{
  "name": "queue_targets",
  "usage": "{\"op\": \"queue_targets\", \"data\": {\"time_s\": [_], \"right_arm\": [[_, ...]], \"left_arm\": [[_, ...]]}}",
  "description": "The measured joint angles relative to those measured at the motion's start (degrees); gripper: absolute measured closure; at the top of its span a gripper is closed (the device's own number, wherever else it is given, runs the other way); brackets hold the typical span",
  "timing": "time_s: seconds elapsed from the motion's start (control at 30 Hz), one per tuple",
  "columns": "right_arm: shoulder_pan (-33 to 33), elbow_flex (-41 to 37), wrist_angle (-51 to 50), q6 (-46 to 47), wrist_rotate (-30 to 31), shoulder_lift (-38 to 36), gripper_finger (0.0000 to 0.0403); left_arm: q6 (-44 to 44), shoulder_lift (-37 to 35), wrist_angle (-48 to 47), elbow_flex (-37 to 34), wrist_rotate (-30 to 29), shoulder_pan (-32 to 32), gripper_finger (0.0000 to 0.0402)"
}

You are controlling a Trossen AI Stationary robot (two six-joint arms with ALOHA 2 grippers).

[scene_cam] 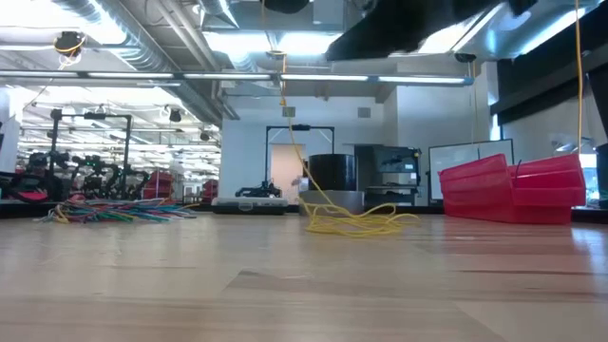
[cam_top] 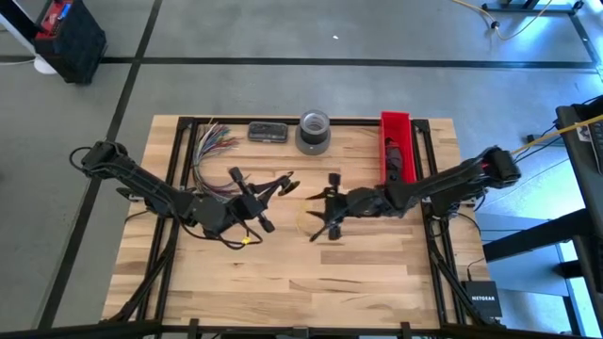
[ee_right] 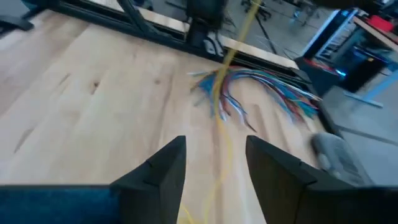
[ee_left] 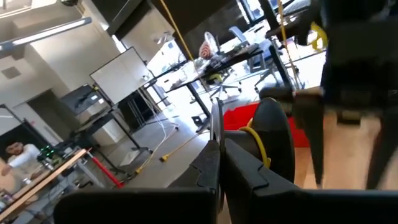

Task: Coil cords
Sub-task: Coil the yellow wire into the black spool

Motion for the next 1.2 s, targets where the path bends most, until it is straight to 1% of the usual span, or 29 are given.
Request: {"op": "queue_targets", "data": {"time_s": [0.07, 0.2, 0.4, 0.5, 0.57, 0.63, 0.7, 0.8, 0.83, 0.87, 1.03, 1.1, 1.2], "right_arm": [[-1.21, 0.0, 4.06, -1.21, 0.02, 3.66, 0.0233], [-3.4, -0.08, 8.56, -3.06, 1.51, 9.78, 0.0233], [-5.06, -0.04, 16.9, -3.08, 1.33, 14.46, 0.0233], [-4.97, -0.04, 19.44, -3.53, -1.82, 15.42, 0.0238], [-4.93, -0.04, 18.73, -5.51, -2.49, 15.47, 0.025], [-4.87, -0.04, 18.36, -7.15, -0.56, 15.47, 0.0274], [-4.91, -0.04, 18.42, -7.62, 1.7, 15.47, 0.0308], [-4.97, 0.0, 16.91, -9.85, 1.72, 15.47, 0.0373], [-4.97, 0.0, 15.98, -11.37, 2.13, 15.38, 0.0387], [-4.94, 0.0, 14.84, -12.47, 3.12, 15.07, 0.0393], [-4.89, -0.02, 8.89, -13.41, 11.05, 10.3, 0.038], [-4.93, 0.0, 4.66, -13.42, 14.0, 7.64, 0.0389], [-4.93, 0.0, -0.45, -12.51, 16.81, 3.21, 0.0398]], "left_arm": [[-0.01, 0.0, 0.03, 0.0, 0.61, -0.01, 0.0397], [0.44, 0.0, -0.39, -0.02, 0.81, -0.09, 0.0397], [-0.05, 0.0, -0.57, -0.02, 1.61, -0.08, 0.0398], [-0.98, 0.0, -0.57, -0.02, 3.91, -0.08, 0.0398], [-1.04, 0.0, -0.57, -0.02, 4.35, -0.08, 0.0399], [-1.05, 0.0, -0.57, -0.02, 4.4, -0.08, 0.0399], [-1.05, 0.0, -0.61, -0.02, 4.38, -0.08, 0.0399], [-1.08, 0.0, -0.87, -0.02, 4.37, -0.06, 0.04], [-1.27, 0.0, -1.18, -0.02, 4.37, -0.08, 0.04], [-1.44, 0.0, -1.63, -0.02, 4.37, -0.08, 0.0399], [-1.7, 0.0, -3.23, -0.02, 4.33, -0.08, 0.04], [-1.72, 0.0, -3.9, -0.04, 4.33, -0.08, 0.04], [-2.72, 0.0, -6.59, -0.04, 4.32, 0.34, 0.04]]}}
